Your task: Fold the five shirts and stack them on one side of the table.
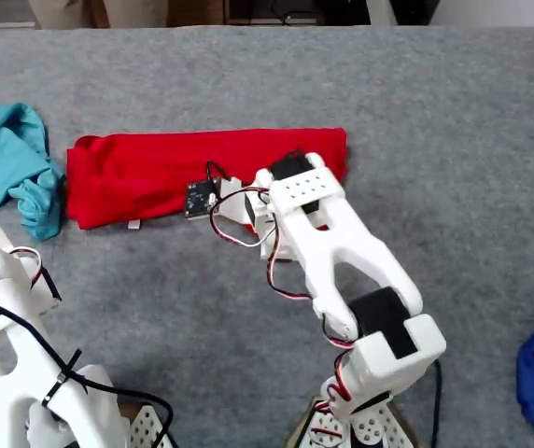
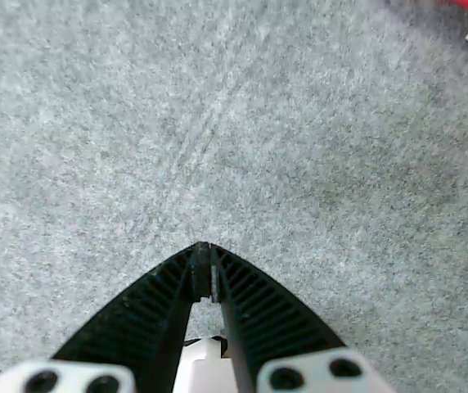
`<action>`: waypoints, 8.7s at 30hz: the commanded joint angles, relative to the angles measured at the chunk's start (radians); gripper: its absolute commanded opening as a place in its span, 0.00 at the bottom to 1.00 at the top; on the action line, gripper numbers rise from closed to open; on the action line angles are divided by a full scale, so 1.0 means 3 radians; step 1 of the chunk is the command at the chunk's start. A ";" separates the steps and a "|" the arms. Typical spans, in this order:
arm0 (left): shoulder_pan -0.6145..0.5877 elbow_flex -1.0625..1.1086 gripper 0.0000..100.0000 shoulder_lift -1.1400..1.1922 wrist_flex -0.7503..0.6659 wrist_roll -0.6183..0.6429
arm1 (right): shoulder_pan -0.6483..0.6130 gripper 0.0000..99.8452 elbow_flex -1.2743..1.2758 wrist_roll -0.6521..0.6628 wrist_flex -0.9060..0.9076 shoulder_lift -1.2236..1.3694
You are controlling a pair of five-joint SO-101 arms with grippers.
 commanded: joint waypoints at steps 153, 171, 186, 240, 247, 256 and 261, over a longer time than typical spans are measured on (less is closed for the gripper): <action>0.2363 -0.6813 0.02 0.5097 0.0798 0.0179 | 0.1670 0.48 -0.1915 -0.0527 0.1790 -0.0775; 0.4051 -0.6797 0.02 0.5153 -0.0450 0.0936 | 0.3342 0.17 -0.1874 0.0061 0.1729 -0.0744; 0.4066 -0.6935 0.23 0.5398 -0.0107 0.1698 | 0.3046 0.15 -0.1092 0.0000 0.1248 -0.0770; 0.2593 -0.5524 0.23 0.3854 0.0803 0.1192 | 0.1414 0.09 -0.1690 -0.1683 0.0936 -0.0207; 0.3079 -0.4644 0.23 0.3168 0.0793 0.1268 | 0.1383 0.02 -0.2463 -0.1749 0.0818 0.0386; 0.2690 -0.4133 0.12 0.3593 0.0143 0.1227 | 0.1383 0.02 -0.3148 -0.1713 0.0921 0.0831; 0.2521 -0.4168 0.18 0.3925 -0.0097 0.1120 | 0.1378 0.02 -0.3230 -0.1529 0.0895 0.0857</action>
